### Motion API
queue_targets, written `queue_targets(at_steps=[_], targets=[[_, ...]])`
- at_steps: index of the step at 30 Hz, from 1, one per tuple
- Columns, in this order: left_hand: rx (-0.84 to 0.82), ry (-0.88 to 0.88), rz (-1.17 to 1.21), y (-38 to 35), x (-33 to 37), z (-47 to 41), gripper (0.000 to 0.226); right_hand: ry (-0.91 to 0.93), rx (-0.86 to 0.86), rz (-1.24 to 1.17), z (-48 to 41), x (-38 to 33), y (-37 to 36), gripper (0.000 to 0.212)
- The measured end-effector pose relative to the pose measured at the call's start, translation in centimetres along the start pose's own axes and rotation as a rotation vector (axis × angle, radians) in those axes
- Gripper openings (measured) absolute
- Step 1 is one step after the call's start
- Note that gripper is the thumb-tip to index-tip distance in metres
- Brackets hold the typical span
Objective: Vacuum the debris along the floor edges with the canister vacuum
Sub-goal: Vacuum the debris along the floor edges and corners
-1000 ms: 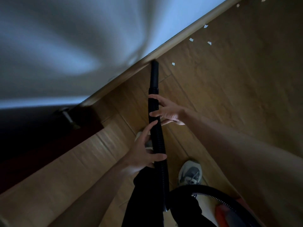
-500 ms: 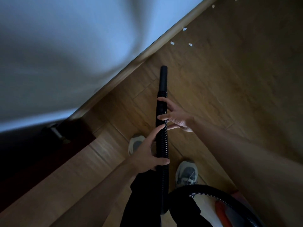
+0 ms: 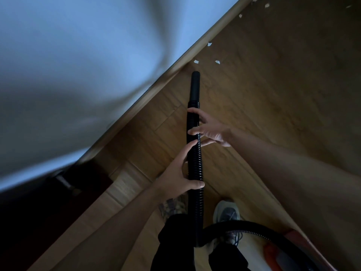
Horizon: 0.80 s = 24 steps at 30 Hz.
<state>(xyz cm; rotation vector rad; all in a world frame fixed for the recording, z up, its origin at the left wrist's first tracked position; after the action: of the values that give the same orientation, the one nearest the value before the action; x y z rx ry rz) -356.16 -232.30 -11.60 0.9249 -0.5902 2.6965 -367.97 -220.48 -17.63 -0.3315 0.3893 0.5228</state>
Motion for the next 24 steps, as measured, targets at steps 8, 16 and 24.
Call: queue_targets(at_steps=[8, 16, 24], targets=[[-0.027, -0.034, -0.043, 1.0, 2.2, -1.0, 0.103, -0.007, 0.011, 0.047, -0.4, -2.7, 1.2, 0.074], [-0.059, -0.001, 0.120, 1.7, 3.3, -1.0, 0.102, 0.002, 0.001, -0.012, -0.7, -3.2, 1.5, 0.070], [-0.039, 0.061, 0.114, 1.9, 4.8, -2.6, 0.103, 0.032, -0.005, -0.077, -1.4, -3.5, 3.3, 0.070]])
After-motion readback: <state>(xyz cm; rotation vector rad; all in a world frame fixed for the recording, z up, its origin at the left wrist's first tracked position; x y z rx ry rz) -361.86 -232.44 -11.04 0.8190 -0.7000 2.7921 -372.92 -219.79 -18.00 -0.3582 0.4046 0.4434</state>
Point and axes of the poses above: each hand's wrist, its own z-axis away from the middle knuckle, its own y-axis out of the back of the hand, x = y × z, the point moved 4 cm from there along -z, towards the middle knuckle, and after that the axes turned 3 degrees about -x, right-handed, at the moved point
